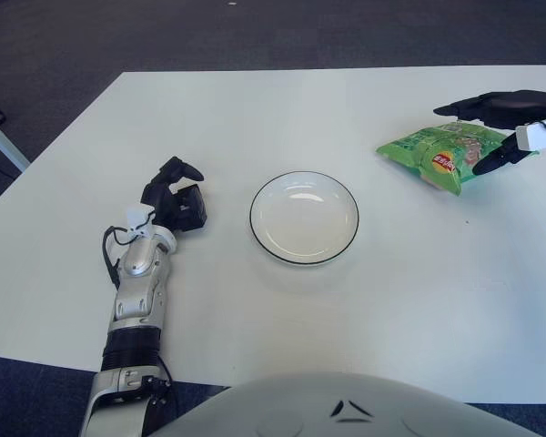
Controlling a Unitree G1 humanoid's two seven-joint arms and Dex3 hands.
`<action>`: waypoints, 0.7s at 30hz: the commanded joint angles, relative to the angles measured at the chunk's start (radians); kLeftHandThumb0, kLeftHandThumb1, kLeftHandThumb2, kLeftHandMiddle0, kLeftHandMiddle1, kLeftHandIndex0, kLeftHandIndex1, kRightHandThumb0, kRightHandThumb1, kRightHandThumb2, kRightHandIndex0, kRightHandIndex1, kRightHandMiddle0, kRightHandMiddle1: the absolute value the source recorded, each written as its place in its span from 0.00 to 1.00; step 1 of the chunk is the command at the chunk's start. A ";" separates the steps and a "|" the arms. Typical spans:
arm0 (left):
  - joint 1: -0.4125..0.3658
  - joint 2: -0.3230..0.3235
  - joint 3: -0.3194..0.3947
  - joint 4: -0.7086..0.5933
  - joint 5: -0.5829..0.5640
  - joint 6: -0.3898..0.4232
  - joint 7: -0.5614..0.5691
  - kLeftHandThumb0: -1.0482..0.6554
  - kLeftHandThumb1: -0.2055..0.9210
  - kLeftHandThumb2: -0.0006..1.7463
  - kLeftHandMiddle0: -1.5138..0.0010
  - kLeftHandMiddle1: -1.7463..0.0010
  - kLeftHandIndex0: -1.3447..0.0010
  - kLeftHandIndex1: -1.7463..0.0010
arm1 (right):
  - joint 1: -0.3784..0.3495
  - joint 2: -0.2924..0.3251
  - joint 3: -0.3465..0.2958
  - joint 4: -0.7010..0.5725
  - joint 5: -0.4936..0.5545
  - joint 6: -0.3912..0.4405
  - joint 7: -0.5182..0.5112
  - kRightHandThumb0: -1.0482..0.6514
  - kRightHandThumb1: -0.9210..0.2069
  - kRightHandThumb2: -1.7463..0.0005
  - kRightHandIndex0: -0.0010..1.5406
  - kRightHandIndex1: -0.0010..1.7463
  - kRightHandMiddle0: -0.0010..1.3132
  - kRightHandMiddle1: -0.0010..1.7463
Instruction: Put the snack into the plate.
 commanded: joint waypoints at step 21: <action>0.163 -0.089 -0.040 0.084 0.006 -0.005 0.011 0.33 0.46 0.76 0.23 0.00 0.54 0.00 | -0.183 0.243 0.267 0.418 -0.268 0.047 -0.273 0.00 0.09 0.94 0.00 0.00 0.00 0.00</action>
